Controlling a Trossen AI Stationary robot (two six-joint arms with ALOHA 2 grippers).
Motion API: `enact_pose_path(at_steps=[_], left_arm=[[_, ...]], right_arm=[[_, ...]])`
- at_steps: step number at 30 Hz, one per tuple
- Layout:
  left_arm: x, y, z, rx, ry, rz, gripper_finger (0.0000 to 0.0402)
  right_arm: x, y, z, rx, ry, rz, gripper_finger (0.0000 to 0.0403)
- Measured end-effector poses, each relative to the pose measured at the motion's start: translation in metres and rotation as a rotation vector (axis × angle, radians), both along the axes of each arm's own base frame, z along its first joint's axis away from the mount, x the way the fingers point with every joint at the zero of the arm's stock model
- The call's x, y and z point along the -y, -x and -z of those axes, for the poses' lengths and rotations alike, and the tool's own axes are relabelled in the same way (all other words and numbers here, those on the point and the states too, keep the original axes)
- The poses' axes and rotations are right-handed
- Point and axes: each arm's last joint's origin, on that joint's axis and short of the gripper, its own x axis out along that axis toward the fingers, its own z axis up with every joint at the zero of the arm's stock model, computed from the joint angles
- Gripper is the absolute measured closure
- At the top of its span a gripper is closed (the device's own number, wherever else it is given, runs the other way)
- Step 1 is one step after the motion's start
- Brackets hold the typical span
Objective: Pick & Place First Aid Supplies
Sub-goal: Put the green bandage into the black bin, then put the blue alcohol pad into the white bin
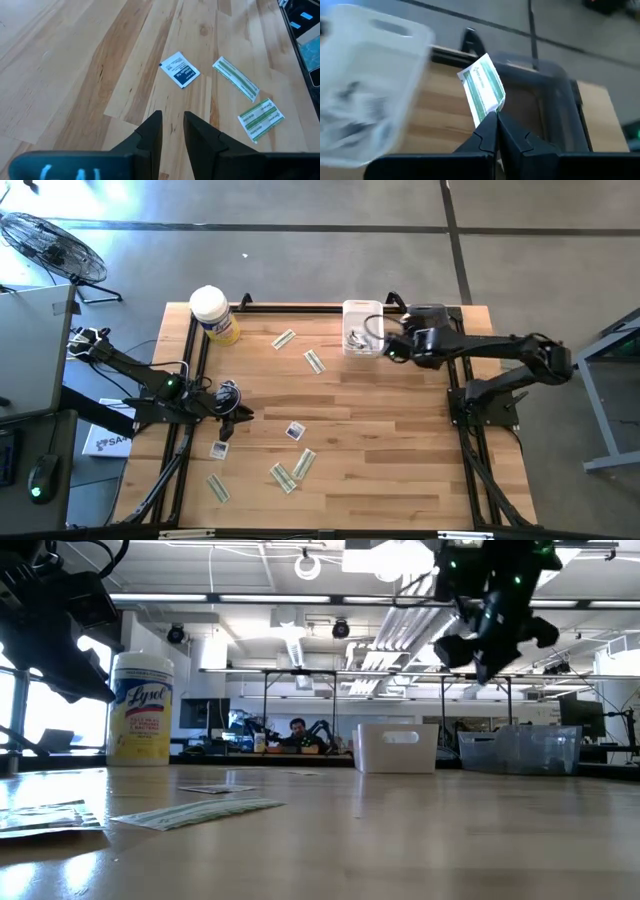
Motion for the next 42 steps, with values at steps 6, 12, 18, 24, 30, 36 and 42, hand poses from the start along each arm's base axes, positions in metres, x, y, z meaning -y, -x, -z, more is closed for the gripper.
enact_pose_path(at_steps=[6, 12, 18, 24, 30, 36, 42], left_arm=[[0.000, 0.000, 0.000, 0.000, 0.000, 0.000, 0.0325], [0.000, 0.000, 0.000, 0.000, 0.000, -0.001, 0.0325], [0.000, 0.000, 0.000, 0.000, 0.000, 0.000, 0.0325], [0.000, 0.000, 0.000, -0.001, 0.000, 0.000, 0.0325], [0.000, 0.000, 0.000, 0.000, 0.000, 0.000, 0.0325], [0.000, -0.001, -0.001, 0.012, 0.006, 0.000, 0.0325], [-0.002, -0.001, -0.001, 0.030, -0.034, -0.062, 0.0325]], right_arm=[[0.025, 0.034, 0.026, 0.051, -0.068, 0.145, 0.0402], [0.034, 0.051, 0.045, 0.034, -0.101, 0.217, 0.0398], [0.036, 0.062, 0.059, 0.002, -0.199, 0.223, 0.0372], [0.040, 0.068, 0.061, 0.011, -0.232, 0.254, 0.0320], [0.039, 0.067, 0.057, -0.007, -0.236, 0.200, 0.0286], [0.027, 0.048, 0.026, 0.038, -0.172, 0.034, 0.0285], [-0.005, 0.013, -0.005, 0.141, -0.092, -0.220, 0.0284]])
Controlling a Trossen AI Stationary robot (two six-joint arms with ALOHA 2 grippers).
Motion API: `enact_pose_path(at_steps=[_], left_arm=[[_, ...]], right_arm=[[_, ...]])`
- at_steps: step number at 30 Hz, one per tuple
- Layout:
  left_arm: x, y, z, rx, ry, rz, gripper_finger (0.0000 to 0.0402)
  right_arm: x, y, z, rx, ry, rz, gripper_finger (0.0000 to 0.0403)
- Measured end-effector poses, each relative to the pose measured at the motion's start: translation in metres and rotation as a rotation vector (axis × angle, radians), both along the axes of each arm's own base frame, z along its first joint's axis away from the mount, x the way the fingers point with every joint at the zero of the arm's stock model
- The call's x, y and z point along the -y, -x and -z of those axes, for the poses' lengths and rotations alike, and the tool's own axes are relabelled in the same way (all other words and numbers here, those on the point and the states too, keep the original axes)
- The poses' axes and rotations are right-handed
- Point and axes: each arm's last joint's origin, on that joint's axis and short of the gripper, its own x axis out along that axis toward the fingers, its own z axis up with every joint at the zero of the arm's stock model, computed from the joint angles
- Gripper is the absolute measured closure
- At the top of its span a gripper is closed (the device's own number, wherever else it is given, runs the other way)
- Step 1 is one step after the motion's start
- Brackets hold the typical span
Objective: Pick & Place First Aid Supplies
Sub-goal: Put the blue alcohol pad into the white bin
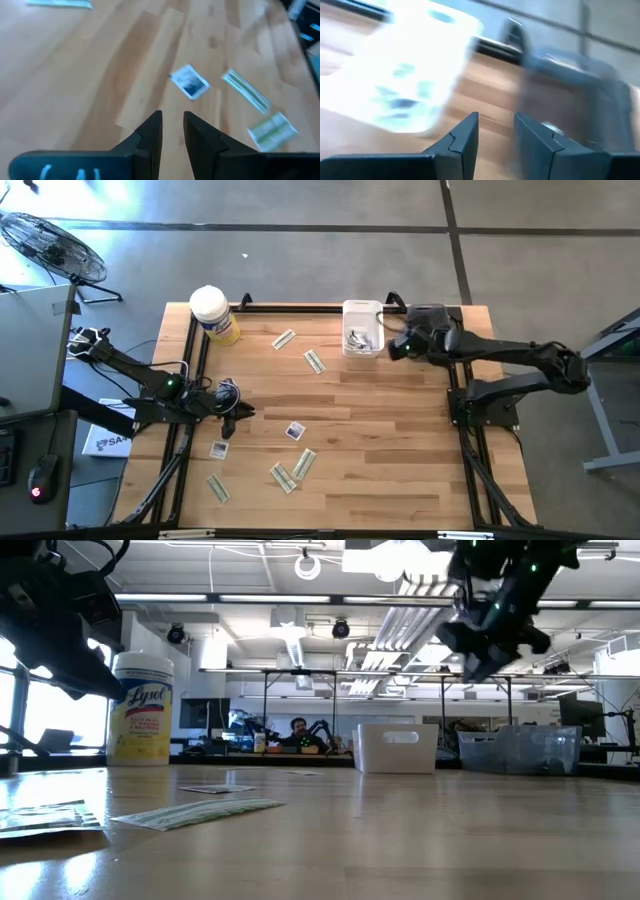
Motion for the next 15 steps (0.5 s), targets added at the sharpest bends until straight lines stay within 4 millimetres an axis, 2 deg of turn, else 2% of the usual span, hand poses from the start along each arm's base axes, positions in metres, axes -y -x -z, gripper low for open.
enact_pose_path(at_steps=[7, 12, 15], left_arm=[[-0.002, 0.000, -0.001, 0.019, -0.043, -0.057, 0.0325], [-0.004, -0.003, -0.005, 0.094, -0.047, -0.171, 0.0325], [-0.001, -0.009, -0.008, 0.168, -0.035, -0.153, 0.0325]], right_arm=[[-0.061, -0.044, -0.005, 0.213, 0.119, -0.388, 0.0284], [-0.102, -0.064, 0.005, 0.278, 0.137, -0.584, 0.0284], [-0.124, -0.074, 0.014, 0.300, 0.135, -0.670, 0.0284]])
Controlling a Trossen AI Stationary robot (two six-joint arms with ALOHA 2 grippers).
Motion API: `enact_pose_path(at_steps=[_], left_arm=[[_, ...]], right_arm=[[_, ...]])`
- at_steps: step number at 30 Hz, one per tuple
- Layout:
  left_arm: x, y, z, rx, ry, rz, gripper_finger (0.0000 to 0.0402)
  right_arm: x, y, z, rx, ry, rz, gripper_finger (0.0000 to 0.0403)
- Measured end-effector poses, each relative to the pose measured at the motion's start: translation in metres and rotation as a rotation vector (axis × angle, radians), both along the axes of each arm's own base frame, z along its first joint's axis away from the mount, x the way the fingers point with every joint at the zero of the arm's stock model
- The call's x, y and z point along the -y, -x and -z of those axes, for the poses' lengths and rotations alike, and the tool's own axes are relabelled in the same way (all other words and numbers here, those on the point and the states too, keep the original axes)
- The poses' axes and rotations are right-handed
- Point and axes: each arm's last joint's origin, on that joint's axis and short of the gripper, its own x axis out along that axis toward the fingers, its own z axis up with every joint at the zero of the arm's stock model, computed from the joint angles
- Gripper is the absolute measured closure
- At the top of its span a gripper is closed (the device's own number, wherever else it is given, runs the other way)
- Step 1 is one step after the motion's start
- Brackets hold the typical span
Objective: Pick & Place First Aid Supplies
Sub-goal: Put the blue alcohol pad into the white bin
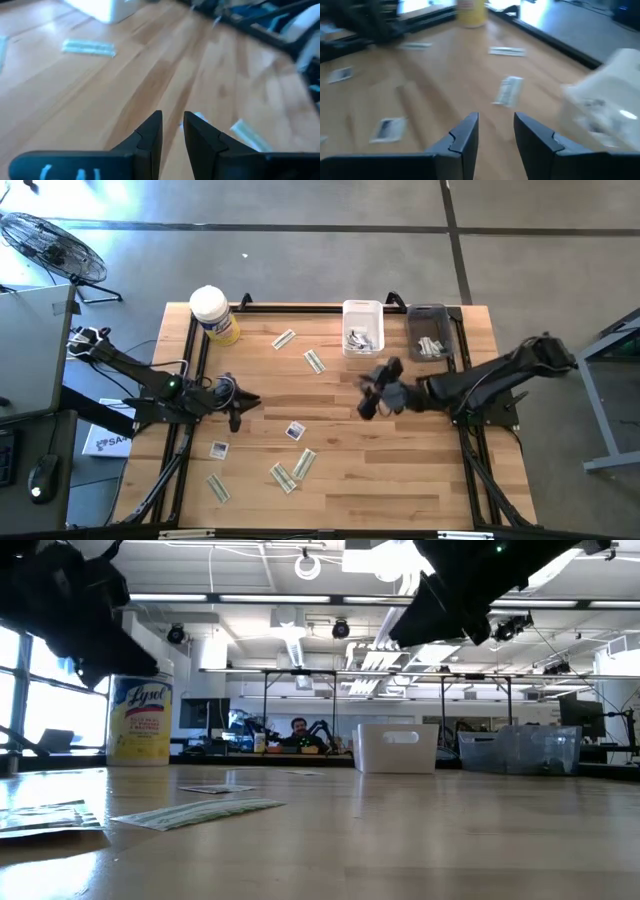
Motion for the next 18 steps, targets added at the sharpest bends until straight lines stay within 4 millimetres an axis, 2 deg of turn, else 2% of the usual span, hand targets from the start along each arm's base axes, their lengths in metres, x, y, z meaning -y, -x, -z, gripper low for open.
enact_pose_path(at_steps=[5, 9, 18], left_arm=[[0.010, -0.016, -0.005, 0.159, -0.004, 0.128, 0.0325], [0.018, -0.029, -0.001, 0.189, -0.016, 0.179, 0.0325], [0.027, -0.049, 0.023, 0.091, -0.053, 0.179, 0.0325]], right_arm=[[-0.029, -0.012, 0.015, 0.033, 0.025, -0.072, 0.0284], [-0.043, -0.019, 0.024, 0.046, 0.062, -0.115, 0.0284], [-0.050, -0.022, 0.026, 0.042, 0.067, -0.200, 0.0284]])
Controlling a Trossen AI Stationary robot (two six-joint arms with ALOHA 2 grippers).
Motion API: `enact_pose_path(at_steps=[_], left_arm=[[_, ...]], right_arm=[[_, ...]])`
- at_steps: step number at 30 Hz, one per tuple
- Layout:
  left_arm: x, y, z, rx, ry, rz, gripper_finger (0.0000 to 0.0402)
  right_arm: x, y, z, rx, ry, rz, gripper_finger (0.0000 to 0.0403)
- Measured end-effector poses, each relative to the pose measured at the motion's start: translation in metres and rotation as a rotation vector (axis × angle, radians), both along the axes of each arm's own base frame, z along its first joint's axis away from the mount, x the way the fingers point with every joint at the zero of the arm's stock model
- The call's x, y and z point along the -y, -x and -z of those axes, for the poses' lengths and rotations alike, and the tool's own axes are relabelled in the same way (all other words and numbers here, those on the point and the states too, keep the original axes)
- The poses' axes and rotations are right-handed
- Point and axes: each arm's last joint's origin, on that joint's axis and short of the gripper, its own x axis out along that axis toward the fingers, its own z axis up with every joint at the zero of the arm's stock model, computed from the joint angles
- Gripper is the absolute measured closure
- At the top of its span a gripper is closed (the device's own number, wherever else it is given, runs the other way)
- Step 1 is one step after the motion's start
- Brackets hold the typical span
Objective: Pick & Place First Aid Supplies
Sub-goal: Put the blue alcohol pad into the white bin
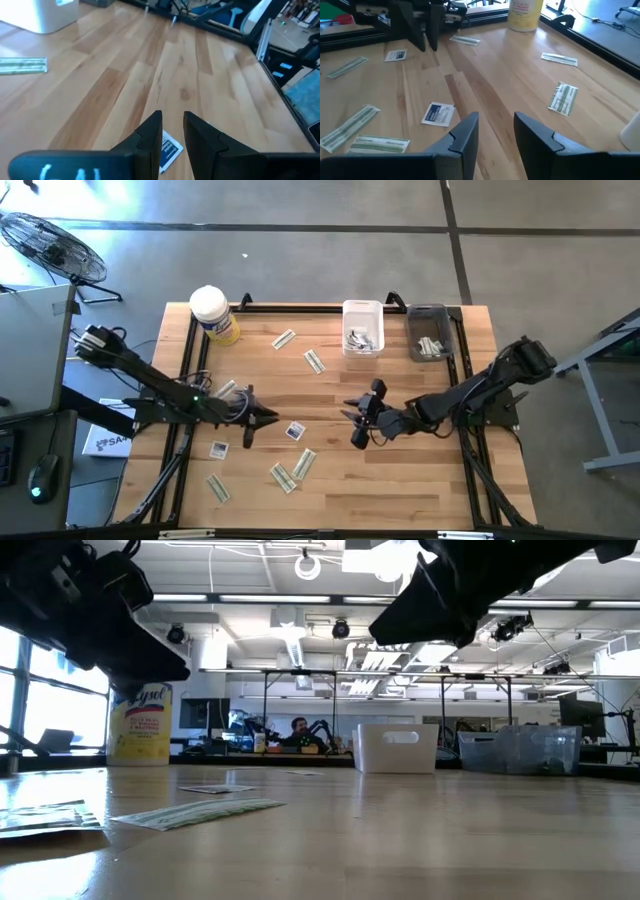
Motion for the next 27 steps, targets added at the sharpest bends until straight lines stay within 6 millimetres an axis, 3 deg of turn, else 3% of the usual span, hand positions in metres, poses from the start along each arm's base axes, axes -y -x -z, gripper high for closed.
enact_pose_path(at_steps=[7, 16, 27], left_arm=[[0.009, -0.017, 0.012, -0.090, -0.024, 0.033, 0.0318], [0.024, -0.045, 0.022, -0.178, -0.112, 0.092, 0.0230], [0.029, -0.057, 0.045, -0.275, -0.177, 0.082, 0.0222]], right_arm=[[0.000, -0.001, -0.001, 0.010, -0.007, -0.012, 0.0284], [0.000, -0.001, -0.001, 0.008, -0.001, -0.015, 0.0284], [-0.001, -0.001, -0.001, 0.006, -0.006, -0.025, 0.0284]])
